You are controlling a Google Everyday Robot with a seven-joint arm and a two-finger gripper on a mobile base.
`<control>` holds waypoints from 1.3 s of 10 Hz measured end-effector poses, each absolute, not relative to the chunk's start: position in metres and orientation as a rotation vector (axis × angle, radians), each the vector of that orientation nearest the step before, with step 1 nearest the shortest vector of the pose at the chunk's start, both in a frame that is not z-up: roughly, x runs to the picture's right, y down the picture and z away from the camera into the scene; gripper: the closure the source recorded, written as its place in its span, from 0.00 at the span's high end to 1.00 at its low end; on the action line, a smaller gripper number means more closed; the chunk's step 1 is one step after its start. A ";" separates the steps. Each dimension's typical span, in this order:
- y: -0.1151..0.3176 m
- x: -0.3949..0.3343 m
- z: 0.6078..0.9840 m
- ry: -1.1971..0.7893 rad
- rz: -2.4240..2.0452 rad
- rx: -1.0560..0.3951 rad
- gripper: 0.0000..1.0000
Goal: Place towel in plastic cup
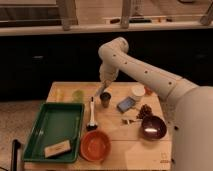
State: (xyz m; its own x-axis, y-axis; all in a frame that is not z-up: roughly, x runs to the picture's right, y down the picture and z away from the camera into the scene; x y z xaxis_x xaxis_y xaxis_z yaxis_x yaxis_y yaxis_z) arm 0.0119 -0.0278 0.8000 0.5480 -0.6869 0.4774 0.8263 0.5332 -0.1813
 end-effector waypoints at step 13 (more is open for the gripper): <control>-0.028 -0.060 0.832 -0.455 -1.084 -0.406 0.00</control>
State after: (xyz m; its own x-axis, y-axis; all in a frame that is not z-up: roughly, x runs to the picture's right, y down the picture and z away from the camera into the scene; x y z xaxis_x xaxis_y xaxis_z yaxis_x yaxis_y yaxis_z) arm -0.0601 -0.0282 0.8316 0.3931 -0.7442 0.5400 0.9066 0.4117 -0.0926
